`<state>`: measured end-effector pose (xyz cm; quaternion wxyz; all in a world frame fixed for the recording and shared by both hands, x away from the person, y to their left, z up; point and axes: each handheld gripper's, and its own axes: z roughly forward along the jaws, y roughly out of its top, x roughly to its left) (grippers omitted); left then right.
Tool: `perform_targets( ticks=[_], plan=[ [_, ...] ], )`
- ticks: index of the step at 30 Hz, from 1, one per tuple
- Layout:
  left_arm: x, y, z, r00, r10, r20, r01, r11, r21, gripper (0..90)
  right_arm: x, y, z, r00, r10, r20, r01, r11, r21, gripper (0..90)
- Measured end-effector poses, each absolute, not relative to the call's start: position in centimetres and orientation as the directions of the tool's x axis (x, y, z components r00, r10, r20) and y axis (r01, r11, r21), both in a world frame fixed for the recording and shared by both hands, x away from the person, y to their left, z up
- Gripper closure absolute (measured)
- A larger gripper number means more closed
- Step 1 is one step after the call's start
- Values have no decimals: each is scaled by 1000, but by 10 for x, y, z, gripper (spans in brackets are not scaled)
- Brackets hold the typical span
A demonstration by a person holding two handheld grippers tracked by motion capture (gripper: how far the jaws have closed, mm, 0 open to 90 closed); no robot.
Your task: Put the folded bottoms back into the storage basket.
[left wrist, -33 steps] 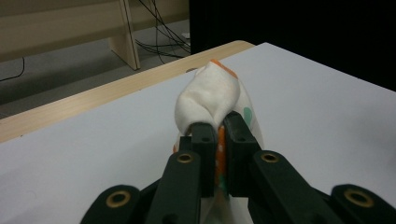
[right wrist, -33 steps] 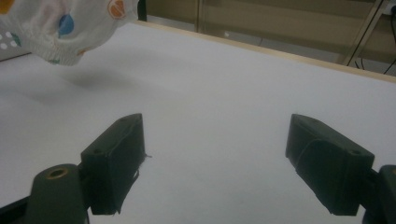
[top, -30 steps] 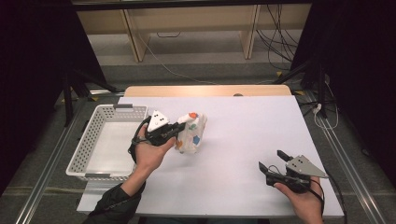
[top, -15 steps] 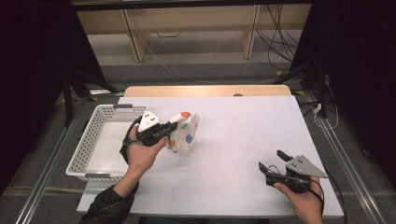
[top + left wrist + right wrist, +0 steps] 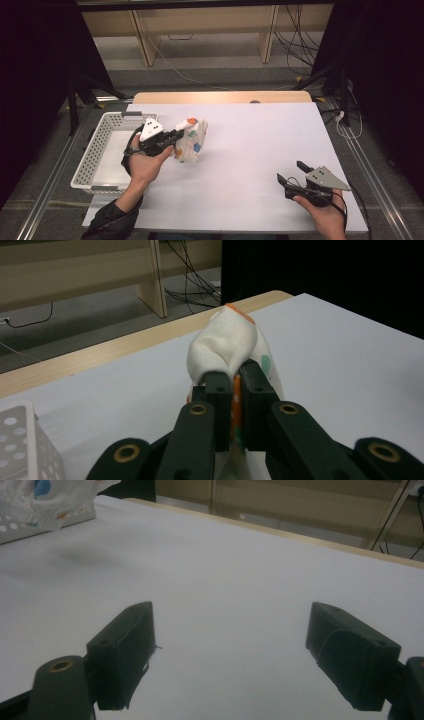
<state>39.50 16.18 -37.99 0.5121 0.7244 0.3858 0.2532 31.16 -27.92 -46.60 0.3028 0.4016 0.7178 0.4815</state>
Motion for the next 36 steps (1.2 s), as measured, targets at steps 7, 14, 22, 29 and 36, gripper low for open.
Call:
perform_targets(
  ticks=[7,14,22,29,36],
  plan=[
    [394,170,-377,560,828,-31,296,-165,941,840,312,-279,-466,-494,868,-49,285,215,934,205],
    [393,176,-375,551,834,-32,293,-158,943,840,311,-279,-466,-494,868,-49,285,215,934,205],
    [391,184,-373,537,843,-32,289,-148,946,840,312,-279,-466,-494,868,-50,285,216,934,205],
    [390,191,-370,526,850,-37,285,-135,949,840,312,-278,-466,-494,868,-46,287,213,934,205],
    [389,195,-366,517,855,-36,275,-126,953,840,312,-278,-466,-494,868,-48,287,215,934,205]
  ],
)
